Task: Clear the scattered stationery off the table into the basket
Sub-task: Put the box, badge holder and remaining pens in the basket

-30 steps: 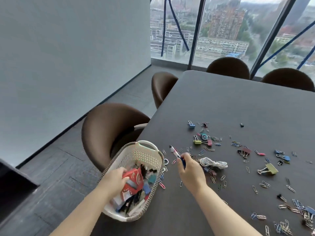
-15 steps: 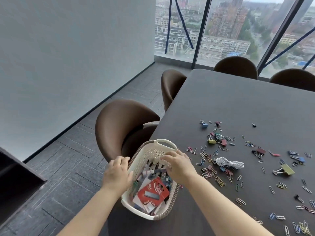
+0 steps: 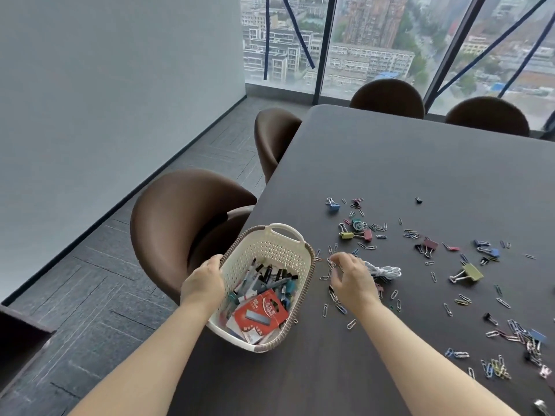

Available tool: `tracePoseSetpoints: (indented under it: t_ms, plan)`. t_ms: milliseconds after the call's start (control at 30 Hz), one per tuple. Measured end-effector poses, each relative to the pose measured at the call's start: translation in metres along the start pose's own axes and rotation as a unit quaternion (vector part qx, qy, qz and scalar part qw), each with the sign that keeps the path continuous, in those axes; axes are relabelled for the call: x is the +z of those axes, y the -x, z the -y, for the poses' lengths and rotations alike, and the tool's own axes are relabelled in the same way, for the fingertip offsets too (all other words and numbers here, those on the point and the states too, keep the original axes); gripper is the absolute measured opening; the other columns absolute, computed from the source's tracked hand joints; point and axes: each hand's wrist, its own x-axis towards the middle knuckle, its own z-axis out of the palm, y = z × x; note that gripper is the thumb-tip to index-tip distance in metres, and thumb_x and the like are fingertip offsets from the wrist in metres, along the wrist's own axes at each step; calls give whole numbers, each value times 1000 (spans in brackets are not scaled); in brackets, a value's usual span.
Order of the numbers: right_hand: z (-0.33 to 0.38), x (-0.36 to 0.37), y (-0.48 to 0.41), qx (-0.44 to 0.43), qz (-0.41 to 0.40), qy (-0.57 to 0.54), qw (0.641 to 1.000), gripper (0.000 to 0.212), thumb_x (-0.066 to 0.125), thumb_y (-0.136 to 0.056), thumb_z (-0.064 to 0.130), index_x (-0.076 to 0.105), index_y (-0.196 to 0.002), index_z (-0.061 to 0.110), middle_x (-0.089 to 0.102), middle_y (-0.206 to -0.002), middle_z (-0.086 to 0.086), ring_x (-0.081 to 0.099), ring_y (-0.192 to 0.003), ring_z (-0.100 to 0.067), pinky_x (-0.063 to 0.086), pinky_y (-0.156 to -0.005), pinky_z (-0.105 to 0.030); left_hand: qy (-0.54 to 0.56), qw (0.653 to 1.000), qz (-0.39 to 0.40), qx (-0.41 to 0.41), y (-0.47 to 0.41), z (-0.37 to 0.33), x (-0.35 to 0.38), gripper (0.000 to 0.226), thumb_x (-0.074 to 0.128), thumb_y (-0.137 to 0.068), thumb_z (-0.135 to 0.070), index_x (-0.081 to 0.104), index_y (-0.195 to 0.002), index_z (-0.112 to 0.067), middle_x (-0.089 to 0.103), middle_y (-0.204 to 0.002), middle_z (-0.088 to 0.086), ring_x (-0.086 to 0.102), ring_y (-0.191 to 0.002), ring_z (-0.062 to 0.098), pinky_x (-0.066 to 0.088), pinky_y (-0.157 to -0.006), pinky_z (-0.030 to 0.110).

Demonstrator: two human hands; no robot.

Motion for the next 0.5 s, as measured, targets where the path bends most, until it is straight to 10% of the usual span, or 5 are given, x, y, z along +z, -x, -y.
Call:
tracePoseSetpoints:
  t_ms: [300, 500]
  plan:
    - [-107, -3, -26, 188, 164, 176, 952, 70, 35, -88, 4, 2, -146, 25, -2, -157, 1, -5, -144, -20, 13, -116, -45, -14, 1000, -9, 3, -40, -51, 29, 34, 35, -95, -15, 39, -128, -15, 60, -113, 11, 58, -94, 30, 45, -66, 37]
    - [-118, 1, -33, 160, 114, 277, 940, 42, 38, -88, 10, 41, -129, 18, 44, -133, -4, 33, -125, -27, 31, -101, -40, -28, 999, -20, 0, -38, -66, 39, 33, 36, -95, -14, 36, -128, -11, 60, -112, 15, 59, -92, 32, 44, -60, 36]
